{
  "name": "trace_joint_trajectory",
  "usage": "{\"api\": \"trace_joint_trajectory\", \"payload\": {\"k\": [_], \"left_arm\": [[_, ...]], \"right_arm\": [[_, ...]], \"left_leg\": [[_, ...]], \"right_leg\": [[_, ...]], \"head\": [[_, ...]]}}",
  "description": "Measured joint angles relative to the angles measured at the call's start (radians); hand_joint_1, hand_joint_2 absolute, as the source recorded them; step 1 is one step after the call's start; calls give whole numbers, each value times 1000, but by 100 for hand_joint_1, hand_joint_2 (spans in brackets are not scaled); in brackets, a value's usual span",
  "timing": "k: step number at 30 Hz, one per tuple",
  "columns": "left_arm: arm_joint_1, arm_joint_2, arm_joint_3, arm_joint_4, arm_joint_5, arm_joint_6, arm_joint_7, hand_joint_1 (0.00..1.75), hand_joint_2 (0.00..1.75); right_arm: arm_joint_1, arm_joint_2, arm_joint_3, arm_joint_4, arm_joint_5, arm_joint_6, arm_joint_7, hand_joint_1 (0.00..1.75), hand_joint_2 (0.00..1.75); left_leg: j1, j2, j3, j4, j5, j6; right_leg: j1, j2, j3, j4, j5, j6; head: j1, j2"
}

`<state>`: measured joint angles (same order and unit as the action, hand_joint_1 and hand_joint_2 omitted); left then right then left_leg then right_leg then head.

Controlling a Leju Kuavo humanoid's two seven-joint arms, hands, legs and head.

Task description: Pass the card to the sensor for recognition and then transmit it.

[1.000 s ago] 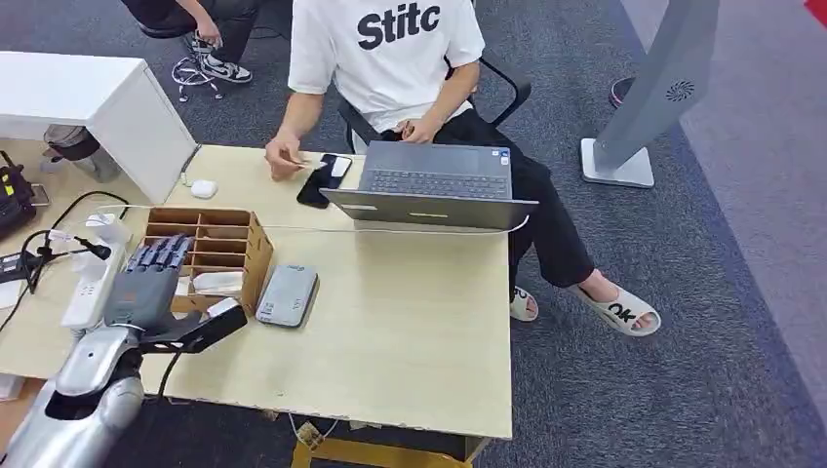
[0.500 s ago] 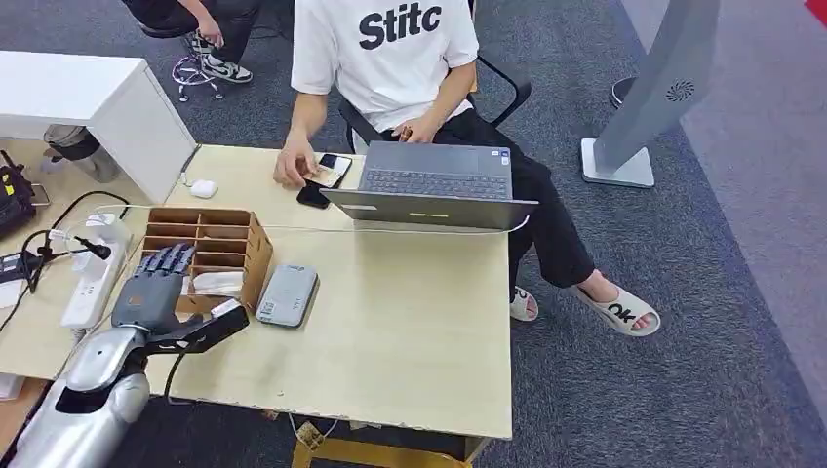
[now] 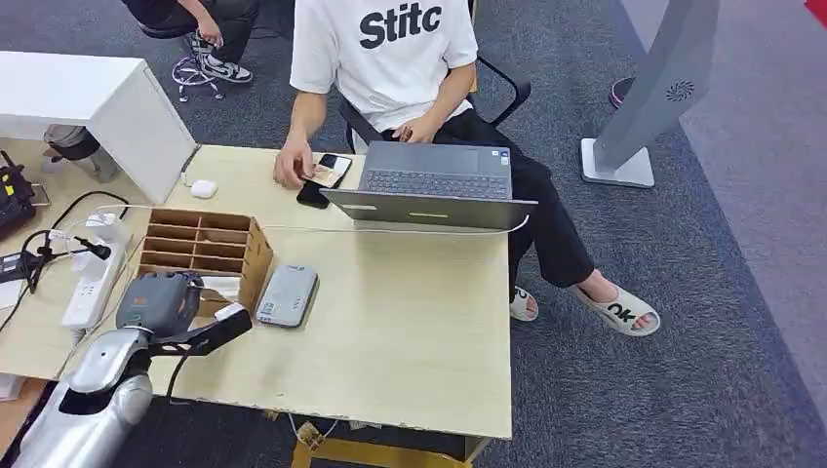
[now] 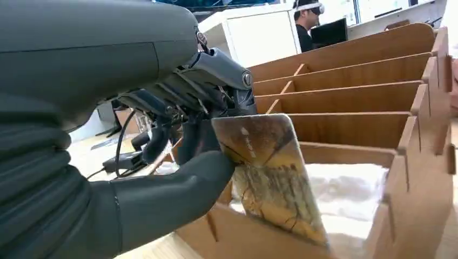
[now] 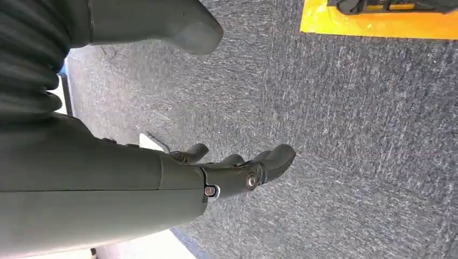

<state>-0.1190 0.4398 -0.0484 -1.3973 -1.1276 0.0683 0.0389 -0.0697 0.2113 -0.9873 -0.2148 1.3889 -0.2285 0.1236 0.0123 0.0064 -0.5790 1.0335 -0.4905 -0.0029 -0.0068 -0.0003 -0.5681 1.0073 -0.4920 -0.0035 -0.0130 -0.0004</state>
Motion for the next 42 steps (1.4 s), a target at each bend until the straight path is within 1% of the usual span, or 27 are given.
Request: {"api": "trace_joint_trajectory", "payload": {"k": [7, 15, 17, 21, 22, 26, 28, 33, 37, 39, 42], "left_arm": [[0, 0, 0, 0, 0, 2, -5, 175, 175], [0, 0, -3, -2, -25, 39, 2, 175, 175], [-3, -1, -3, -8, -27, 55, 8, 175, 175], [-25, -10, -3, -37, -11, 156, 13, 175, 175], [-36, -13, -1, -50, -3, 173, 13, 175, 175], [-77, -22, 21, -98, 29, 211, 4, 175, 175], [-98, -24, 34, -115, 44, 216, -3, 175, 175], [-181, -24, 65, -140, 82, 213, -10, 175, 175], [-276, -24, 70, -137, 76, 183, 0, 175, 175], [-351, -24, 70, -91, 80, 180, 11, 175, 175], [-456, -33, 70, -10, 79, 188, 13, 175, 175]], "right_arm": [[0, 0, 0, 0, 2, 1, -1, 0, 175], [0, 0, 0, 0, 4, 1, 0, 0, 175], [0, 0, 0, 0, 4, 1, 0, 0, 175], [0, 0, 0, 0, 4, -2, -5, 0, 175], [0, 0, 0, 0, 5, -2, -5, 0, 175], [0, 0, 0, 0, 6, -5, -7, 0, 175], [-1, 0, 0, 0, 8, -6, -6, 0, 175], [-1, 0, 2, 0, 14, -8, -1, 0, 175], [-2, 0, 3, 0, 26, -6, 5, 0, 175], [-5, 0, 11, 0, 40, 0, 21, 0, 175], [-12, 0, 19, 0, 46, -1, 17, 0, 175]], "left_leg": [[0, 0, 0, 0, 0, 0], [0, 0, 0, 0, 0, 0], [0, 0, 0, 0, 0, 0], [0, 0, 0, 0, 0, 0], [0, 0, 0, 0, 0, 0], [0, 0, 0, 0, 0, 0], [0, 0, 0, 0, 0, 0], [0, 0, 0, 0, 1, 0], [0, -1, 0, 0, 1, 0], [0, -1, 0, 0, 2, 0], [0, 0, 0, 0, 2, 0]], "right_leg": [[0, 0, 0, 0, 0, 0], [0, 0, 0, 0, 0, 0], [0, 0, 0, 0, 0, 0], [0, 0, 0, 0, 0, 0], [0, 0, 0, 0, 0, 0], [0, 0, 0, 0, 0, 0], [0, 0, 0, 0, 0, 0], [0, 0, 0, 0, 1, 0], [0, -1, 0, 0, 1, 0], [0, -1, 0, 0, 1, 0], [0, -1, 0, 0, 2, -2]], "head": [[0, 0], [0, 0], [0, 0], [0, 0], [0, 0], [0, 0], [0, 0], [0, 0], [0, 0], [0, 0], [-1, 0]]}}
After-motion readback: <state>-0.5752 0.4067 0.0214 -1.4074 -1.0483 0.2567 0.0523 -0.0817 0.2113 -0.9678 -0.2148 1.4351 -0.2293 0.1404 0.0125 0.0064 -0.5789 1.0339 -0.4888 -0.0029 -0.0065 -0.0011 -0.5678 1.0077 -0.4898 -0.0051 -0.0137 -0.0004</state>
